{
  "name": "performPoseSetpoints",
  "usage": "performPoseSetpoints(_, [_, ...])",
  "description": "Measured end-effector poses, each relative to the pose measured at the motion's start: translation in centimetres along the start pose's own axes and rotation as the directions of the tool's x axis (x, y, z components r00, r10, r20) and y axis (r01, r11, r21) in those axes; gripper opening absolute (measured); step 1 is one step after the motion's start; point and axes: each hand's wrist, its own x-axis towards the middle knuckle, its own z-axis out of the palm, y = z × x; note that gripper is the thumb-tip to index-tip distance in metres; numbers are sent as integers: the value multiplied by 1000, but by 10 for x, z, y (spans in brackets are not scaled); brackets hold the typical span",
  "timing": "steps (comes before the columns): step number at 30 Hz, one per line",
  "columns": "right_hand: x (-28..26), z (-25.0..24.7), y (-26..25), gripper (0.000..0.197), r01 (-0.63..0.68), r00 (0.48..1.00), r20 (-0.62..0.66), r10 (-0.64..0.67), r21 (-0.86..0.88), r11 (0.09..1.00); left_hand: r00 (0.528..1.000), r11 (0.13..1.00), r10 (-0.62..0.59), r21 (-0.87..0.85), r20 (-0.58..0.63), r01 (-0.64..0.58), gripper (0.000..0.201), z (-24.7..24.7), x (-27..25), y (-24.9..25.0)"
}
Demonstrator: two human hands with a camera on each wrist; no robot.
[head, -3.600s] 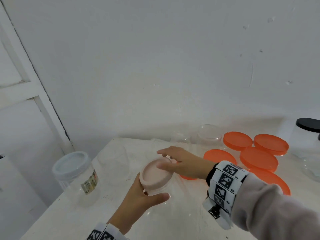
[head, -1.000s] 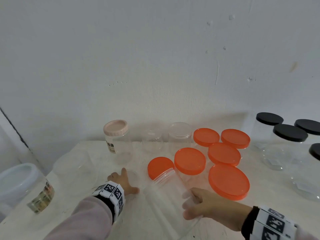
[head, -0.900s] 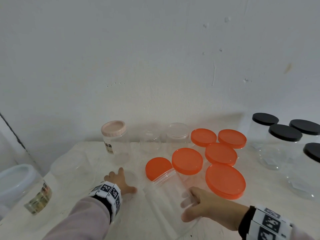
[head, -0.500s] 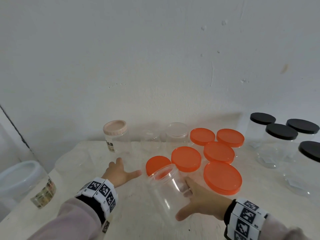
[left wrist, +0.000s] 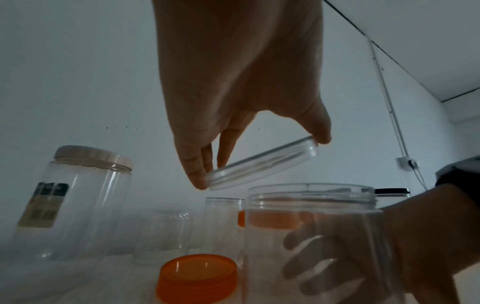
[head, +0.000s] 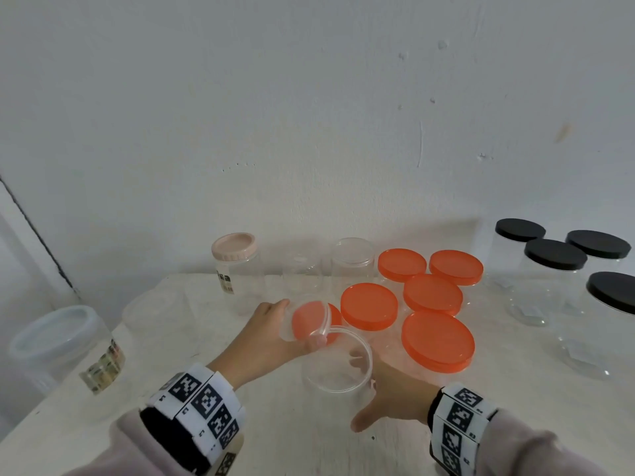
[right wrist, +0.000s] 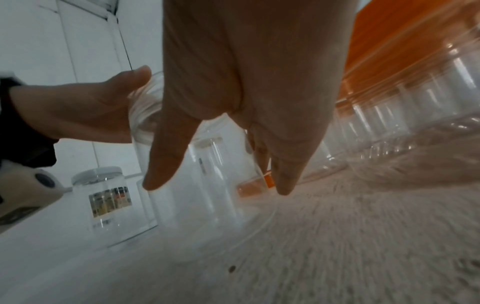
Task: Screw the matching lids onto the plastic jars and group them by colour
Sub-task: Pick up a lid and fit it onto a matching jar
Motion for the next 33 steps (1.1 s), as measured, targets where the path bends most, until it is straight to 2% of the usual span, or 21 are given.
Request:
performPoseSetpoints(3, [-4, -2, 1, 118, 19, 1000, 1, -19, 45, 999, 999, 999, 35, -6, 32, -35, 73, 3, -8, 11])
performPoseSetpoints(6, [-8, -3, -6, 121, 86, 996, -41, -81, 127, 988, 997, 999, 52, -14, 65, -51, 67, 7, -11, 18])
performPoseSetpoints(7, [-9, -3, -8, 120, 111, 993, -55, -104, 147, 983, 995, 998, 62, -8, 76, -62, 68, 9, -12, 20])
performPoseSetpoints(9, [-10, -2, -10, 115, 146, 988, -67, -137, 165, 975, 991, 995, 97, 28, 93, -99, 85, 14, -12, 21])
performPoseSetpoints(11, [-10, -1, -11, 112, 157, 986, -74, -147, 167, 973, 989, 992, 103, 61, 104, -109, 102, 21, -13, 22])
performPoseSetpoints(13, [-9, 0, -10, 115, 149, 987, -90, -136, 157, 976, 989, 992, 98, 63, 115, -105, 109, 28, -13, 23])
performPoseSetpoints(23, [-5, 0, -4, 116, 138, 988, -83, -129, 123, 983, 989, 990, 109, 74, 102, -117, 113, 42, -16, 22])
performPoseSetpoints(33, [-5, 0, -1, 104, 140, 988, -84, -133, 88, 986, 994, 994, 103, 33, 33, -104, 113, 53, -20, 16])
